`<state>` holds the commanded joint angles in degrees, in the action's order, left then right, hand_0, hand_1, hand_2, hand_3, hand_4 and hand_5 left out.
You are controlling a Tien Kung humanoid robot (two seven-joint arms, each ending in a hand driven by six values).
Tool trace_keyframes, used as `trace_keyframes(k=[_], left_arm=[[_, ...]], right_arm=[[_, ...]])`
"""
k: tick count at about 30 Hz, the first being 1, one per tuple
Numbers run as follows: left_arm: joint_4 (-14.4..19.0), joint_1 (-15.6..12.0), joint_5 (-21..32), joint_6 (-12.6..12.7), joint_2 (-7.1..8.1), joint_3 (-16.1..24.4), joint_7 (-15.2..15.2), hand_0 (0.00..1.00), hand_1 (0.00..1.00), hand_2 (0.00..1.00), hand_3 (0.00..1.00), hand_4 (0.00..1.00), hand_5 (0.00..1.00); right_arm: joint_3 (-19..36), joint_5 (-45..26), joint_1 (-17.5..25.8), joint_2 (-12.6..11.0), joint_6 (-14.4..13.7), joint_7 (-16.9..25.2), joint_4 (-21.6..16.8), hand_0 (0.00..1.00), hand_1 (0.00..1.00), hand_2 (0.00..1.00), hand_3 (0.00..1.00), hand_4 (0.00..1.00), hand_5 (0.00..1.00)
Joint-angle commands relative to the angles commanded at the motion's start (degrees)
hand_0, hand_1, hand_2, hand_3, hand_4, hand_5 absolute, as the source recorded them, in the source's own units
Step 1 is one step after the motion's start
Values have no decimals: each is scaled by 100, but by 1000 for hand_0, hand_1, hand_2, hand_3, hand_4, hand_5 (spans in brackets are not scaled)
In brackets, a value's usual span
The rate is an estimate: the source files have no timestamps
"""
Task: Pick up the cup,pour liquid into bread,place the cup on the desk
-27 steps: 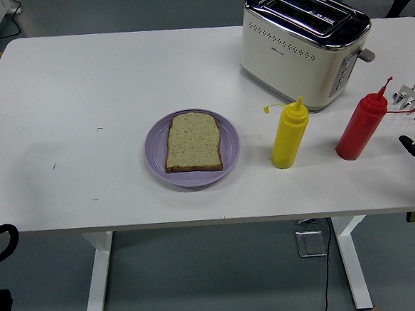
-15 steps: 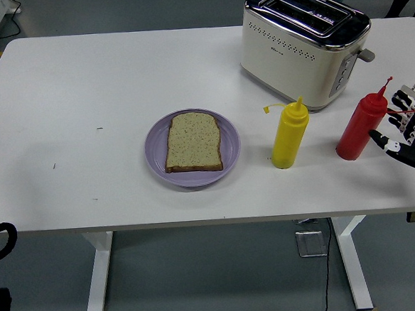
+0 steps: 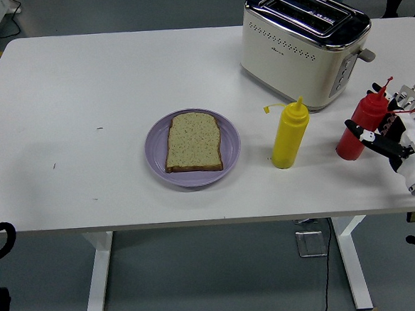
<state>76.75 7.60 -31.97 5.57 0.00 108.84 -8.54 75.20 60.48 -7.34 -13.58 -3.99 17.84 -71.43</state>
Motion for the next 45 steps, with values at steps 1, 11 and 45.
trace_keyframes(k=[1,11,45], left_arm=[[-1,0,0,0,0,2,-1,786,733,736,688,573,998],[-5,-4,2,5,0,11,-3,785,732,735,688,573,998],[-10,-11,5,14,0,17,-5,782,732,736,688,573,998]], right_arm=[[-43,-41,-41,14,-35,13,37,955,908,954,998,897,201],[-313,-330,-312,140,-404,111,315,896,836,832,958,893,196],[-689,-1606,-656,372,-1363,451,625,133,265,361,399,649,2]])
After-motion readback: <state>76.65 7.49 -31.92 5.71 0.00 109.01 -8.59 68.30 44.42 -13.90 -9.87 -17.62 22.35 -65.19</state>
